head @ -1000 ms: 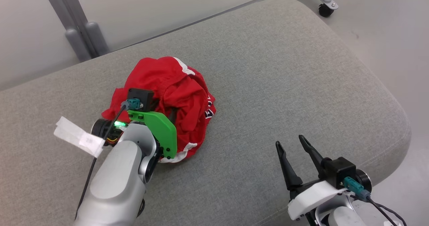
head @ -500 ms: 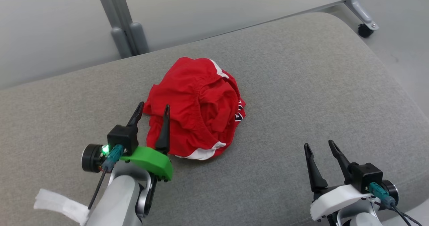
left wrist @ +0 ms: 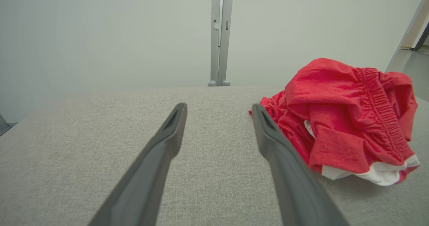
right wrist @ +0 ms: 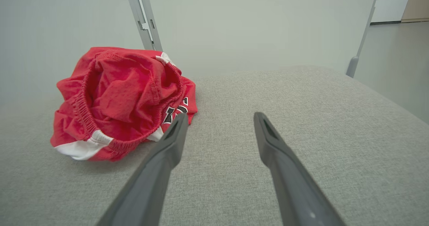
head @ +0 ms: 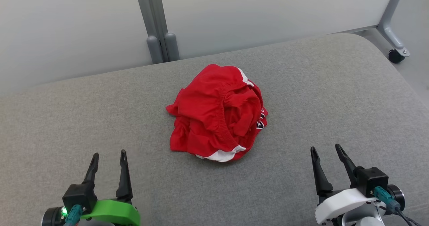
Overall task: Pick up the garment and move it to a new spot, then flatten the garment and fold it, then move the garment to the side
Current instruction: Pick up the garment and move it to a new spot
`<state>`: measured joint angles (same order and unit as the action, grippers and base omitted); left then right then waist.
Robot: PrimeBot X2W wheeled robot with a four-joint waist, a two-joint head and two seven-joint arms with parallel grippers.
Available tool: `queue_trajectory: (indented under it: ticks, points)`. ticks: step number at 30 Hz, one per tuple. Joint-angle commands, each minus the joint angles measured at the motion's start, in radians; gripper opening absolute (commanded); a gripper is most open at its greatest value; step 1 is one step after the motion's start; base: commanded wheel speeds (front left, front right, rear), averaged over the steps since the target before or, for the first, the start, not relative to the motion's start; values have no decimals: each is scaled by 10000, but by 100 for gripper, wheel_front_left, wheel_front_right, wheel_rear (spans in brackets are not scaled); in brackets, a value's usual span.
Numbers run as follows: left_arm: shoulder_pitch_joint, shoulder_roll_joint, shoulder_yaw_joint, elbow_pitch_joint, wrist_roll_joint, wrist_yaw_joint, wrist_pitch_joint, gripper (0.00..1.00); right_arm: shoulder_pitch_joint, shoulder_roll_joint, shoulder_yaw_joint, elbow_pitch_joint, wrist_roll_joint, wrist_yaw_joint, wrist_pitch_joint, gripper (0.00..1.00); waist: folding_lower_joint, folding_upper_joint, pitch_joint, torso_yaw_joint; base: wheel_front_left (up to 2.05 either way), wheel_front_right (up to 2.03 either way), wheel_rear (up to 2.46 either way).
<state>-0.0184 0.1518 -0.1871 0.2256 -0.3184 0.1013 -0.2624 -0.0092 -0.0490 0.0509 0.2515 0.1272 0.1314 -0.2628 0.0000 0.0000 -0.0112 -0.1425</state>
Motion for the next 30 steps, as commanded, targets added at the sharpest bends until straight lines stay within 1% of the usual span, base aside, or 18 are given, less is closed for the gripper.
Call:
queue_trajectory:
  ticks: [1, 5, 9, 12, 14, 20, 21, 24, 26, 30]
  points:
    - [132, 93, 156, -105, 56, -65, -33, 100, 55, -25, 24, -38, -8, -14, -32, 100, 0, 0, -7, 32, 0, 0, 0]
    - [180, -32, 224, 47, -22, -251, -33, 100, 56, -25, 98, -55, 4, -14, -31, 100, 0, 0, 36, -13, 0, 0, 0]
    - [-624, -76, 14, 432, -229, -631, 356, 100, -49, -27, 263, -43, 82, -14, -31, 100, 0, 0, 171, -263, 0, 0, 0]
    - [-1380, -168, -176, 847, -454, -920, 1221, 100, -127, -27, 358, -36, 134, -14, -31, 100, 0, 0, 306, -563, 0, 0, 0]
    - [-1919, -227, -217, 1064, -714, -1016, 1887, 100, -154, -24, 410, -39, 140, -14, -31, 100, 0, 0, 393, -784, 0, 0, 0]
    - [-3588, -337, -209, 1545, -1525, -985, 4558, 100, -405, -24, 886, -76, 331, -14, -31, 100, 0, 0, 804, -1661, 0, 0, 0]
    - [-3782, -360, -143, 1529, -1688, -987, 4802, 100, -440, -22, 960, -83, 358, -14, -31, 100, 0, 0, 867, -1776, 0, 0, 0]
    - [-4192, -269, -106, 1743, -2000, -805, 6062, 100, -508, -21, 1132, -87, 461, -14, -31, 100, 0, 0, 1041, -2108, 0, 0, 0]
    - [-4458, -196, -33, 1773, -2161, -665, 6648, 100, -590, -22, 1215, -114, 524, -14, -31, 100, 0, 0, 1151, -2263, 0, 0, 0]
    - [-4649, -22, -87, 1829, -2111, -351, 7519, 100, -623, -19, 1320, -168, 636, -14, -31, 100, 0, 0, 1346, -2447, 0, 0, 0]
